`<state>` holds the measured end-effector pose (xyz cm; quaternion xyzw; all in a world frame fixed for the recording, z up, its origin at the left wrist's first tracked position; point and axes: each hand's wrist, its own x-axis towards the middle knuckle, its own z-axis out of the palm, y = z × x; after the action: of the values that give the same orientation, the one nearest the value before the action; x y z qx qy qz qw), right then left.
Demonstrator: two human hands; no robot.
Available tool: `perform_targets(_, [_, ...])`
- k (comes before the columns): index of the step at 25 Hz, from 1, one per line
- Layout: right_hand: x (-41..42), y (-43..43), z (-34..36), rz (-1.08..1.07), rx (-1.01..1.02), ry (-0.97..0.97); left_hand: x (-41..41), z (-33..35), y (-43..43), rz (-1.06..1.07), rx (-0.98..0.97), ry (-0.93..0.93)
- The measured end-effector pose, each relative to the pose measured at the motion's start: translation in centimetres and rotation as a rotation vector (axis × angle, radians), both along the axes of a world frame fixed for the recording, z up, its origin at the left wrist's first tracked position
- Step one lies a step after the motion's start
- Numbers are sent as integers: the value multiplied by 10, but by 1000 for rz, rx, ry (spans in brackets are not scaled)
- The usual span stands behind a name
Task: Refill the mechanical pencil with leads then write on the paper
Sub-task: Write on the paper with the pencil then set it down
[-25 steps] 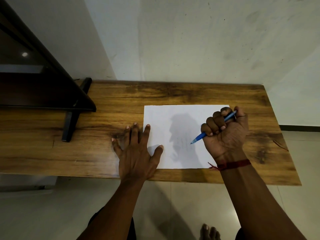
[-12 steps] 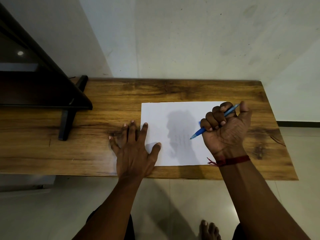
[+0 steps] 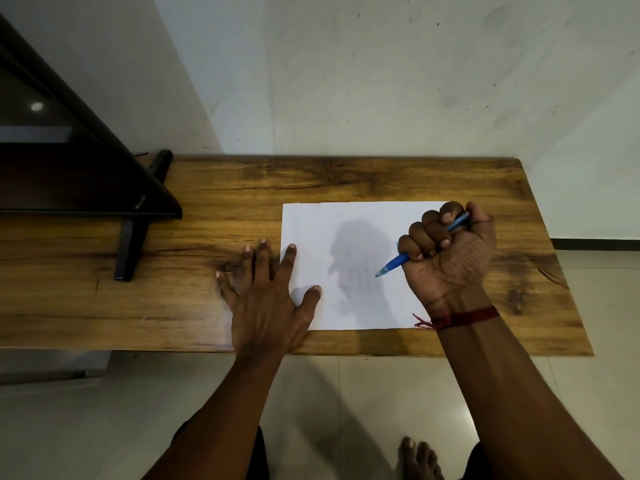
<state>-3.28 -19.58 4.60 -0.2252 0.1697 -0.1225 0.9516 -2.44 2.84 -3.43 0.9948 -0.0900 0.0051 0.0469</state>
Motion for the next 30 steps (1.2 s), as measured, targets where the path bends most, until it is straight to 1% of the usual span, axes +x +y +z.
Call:
perform_targets(4, [-2,1,0,15,-5,-31,0,1,0,1,-2,3])
perform_targets(8, [0,1,2,-9,-28,-2,0,2,0,-1,-3,-1])
perform_targets(14, [0,1,2,-18,-11,10,0,2,0,-1,-9,-3])
perform_targets(20, [-2,1,1,19,13,-52,0,1,0,6,-11,3])
perform_targets(30, [-1,-1,3,17,-1,-60,0,2,-1,1,-26,-3])
